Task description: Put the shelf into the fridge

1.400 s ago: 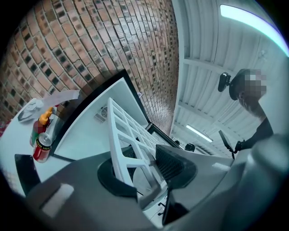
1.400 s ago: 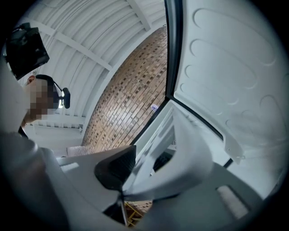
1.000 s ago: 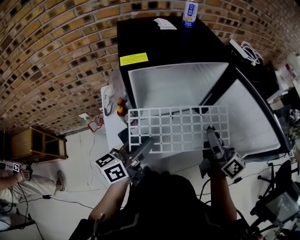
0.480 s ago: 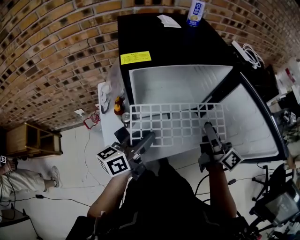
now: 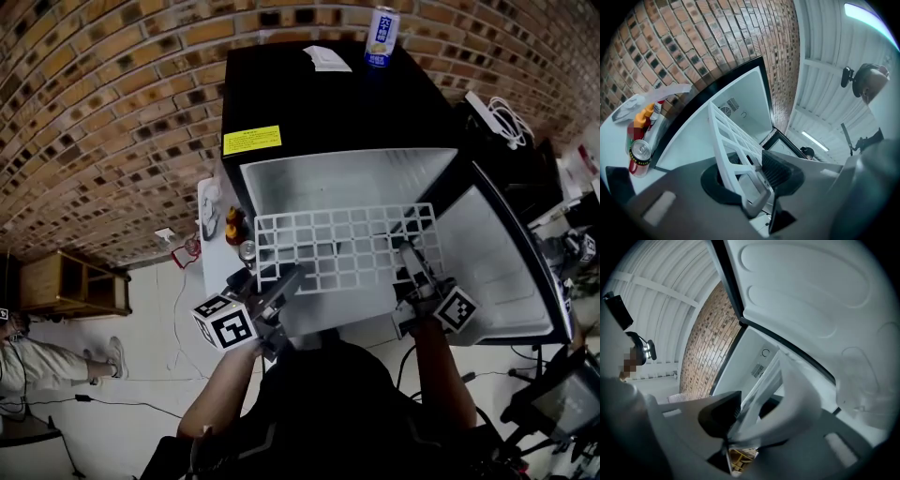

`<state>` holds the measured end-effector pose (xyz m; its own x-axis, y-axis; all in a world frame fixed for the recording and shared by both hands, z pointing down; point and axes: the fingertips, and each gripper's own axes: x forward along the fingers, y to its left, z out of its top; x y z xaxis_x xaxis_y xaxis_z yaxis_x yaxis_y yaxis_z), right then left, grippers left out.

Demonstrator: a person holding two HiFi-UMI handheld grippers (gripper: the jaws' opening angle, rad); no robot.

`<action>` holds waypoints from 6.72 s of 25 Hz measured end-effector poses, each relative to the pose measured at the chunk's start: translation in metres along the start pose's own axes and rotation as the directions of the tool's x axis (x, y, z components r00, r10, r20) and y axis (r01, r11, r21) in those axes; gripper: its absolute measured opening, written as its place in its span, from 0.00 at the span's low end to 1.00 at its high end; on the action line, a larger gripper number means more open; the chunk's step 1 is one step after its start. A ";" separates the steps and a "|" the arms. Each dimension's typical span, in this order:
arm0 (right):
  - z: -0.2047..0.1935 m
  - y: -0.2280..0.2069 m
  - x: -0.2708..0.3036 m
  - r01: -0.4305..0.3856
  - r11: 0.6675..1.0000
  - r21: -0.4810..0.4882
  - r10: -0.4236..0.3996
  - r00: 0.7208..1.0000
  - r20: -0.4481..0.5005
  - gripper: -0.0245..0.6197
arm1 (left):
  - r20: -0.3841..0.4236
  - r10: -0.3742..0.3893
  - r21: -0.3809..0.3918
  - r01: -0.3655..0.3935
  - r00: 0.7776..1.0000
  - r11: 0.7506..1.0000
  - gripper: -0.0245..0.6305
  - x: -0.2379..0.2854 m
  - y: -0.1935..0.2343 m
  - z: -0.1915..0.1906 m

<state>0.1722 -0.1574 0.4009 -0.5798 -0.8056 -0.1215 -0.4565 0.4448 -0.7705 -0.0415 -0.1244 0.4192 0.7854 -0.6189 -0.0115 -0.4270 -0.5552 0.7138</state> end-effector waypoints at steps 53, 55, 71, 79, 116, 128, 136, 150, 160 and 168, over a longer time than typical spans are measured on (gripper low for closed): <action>0.021 -0.036 0.035 0.056 0.997 0.054 -0.057 0.998 0.010 0.21 | 0.080 0.086 -0.103 -0.078 0.993 0.992 0.21 0.030 0.027 0.016; 0.021 -0.036 0.037 0.050 0.997 0.054 -0.051 0.999 0.008 0.21 | 0.081 0.087 -0.106 -0.078 0.993 0.991 0.20 0.030 0.028 0.017; 0.021 -0.041 0.039 0.080 0.991 0.104 -0.082 0.997 0.014 0.19 | 0.079 0.151 -0.132 -0.140 0.985 0.981 0.20 0.028 0.029 0.019; 0.014 -0.048 0.035 0.092 0.986 0.141 -0.095 0.995 0.012 0.19 | 0.105 0.121 -0.151 -0.104 0.987 0.983 0.20 0.028 0.031 0.015; 0.035 -0.080 0.076 0.213 0.964 0.156 -0.228 0.971 0.078 0.20 | 0.168 0.184 -0.205 -0.148 0.968 0.968 0.19 0.054 0.056 0.039; 0.042 -0.088 0.104 0.187 0.968 0.166 -0.204 0.975 0.086 0.20 | 0.250 0.246 -0.203 -0.198 0.936 0.959 0.20 0.066 0.075 0.056; 0.046 -0.092 0.117 0.190 0.969 0.156 -0.206 0.974 0.091 0.22 | 0.298 0.338 -0.181 -0.294 0.893 0.938 0.20 0.068 0.085 0.070; 0.051 -0.099 0.126 0.265 0.957 0.117 -0.281 0.947 0.153 0.22 | 0.346 0.408 -0.168 -0.372 0.845 0.913 0.21 0.075 0.094 0.081; 0.057 -0.108 0.141 0.290 0.953 0.086 -0.300 0.939 0.165 0.23 | 0.364 0.428 -0.157 -0.398 0.827 0.904 0.21 0.086 0.106 0.091; 0.060 -0.111 0.151 0.293 0.955 0.049 -0.297 0.937 0.183 0.24 | 0.419 0.411 -0.133 -0.393 0.810 0.910 0.21 0.090 0.112 0.099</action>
<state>0.1759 -0.3518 0.4311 -0.2845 -0.9587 0.0006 -0.5725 0.1693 -0.8022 -0.0629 -0.2973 0.4285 0.2730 -0.9620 -0.0096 -0.6374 -0.1883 0.7472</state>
